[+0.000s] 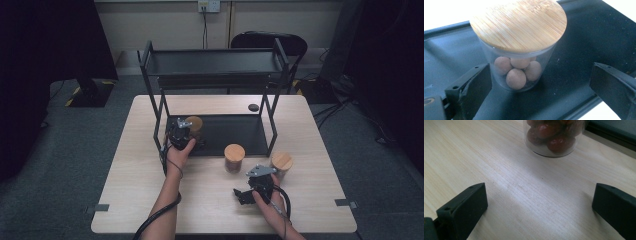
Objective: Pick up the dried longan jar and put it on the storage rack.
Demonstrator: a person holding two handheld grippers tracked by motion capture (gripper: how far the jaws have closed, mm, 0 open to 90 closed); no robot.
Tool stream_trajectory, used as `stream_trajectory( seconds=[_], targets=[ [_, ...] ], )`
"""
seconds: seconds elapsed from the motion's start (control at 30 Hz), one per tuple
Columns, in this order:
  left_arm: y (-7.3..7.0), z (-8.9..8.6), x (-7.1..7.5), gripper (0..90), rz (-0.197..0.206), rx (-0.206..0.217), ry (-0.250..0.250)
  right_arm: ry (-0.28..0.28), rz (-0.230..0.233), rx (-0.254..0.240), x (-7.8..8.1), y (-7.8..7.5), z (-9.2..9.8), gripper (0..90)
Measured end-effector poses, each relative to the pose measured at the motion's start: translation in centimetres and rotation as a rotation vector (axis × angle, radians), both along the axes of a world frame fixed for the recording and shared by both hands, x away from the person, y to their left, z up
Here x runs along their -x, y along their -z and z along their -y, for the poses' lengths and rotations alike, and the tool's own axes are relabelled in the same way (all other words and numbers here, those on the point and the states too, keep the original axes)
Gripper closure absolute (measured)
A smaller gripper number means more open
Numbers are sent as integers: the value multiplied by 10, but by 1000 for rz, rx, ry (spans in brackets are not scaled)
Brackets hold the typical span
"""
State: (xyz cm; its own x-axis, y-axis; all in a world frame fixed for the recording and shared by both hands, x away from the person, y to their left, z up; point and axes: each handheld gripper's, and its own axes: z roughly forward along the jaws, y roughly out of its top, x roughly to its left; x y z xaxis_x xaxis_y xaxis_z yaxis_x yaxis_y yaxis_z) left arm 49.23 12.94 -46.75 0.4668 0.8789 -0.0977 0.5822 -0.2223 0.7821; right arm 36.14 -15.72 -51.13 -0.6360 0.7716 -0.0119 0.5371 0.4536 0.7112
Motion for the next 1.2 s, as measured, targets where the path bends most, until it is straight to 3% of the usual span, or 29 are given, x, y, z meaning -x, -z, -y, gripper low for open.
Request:
stream_trajectory(
  seconds=[0.33,0.6,1.2],
  targets=[
    [2,0,8,39,0,-12,17,0,0,0,0,0,0,0],
    [4,-1,14,38,-4,8,30,0,0,0,0,0,0,0],
    [8,-1,26,39,-4,11,63,0,0,0,0,0,0,0]
  ],
)
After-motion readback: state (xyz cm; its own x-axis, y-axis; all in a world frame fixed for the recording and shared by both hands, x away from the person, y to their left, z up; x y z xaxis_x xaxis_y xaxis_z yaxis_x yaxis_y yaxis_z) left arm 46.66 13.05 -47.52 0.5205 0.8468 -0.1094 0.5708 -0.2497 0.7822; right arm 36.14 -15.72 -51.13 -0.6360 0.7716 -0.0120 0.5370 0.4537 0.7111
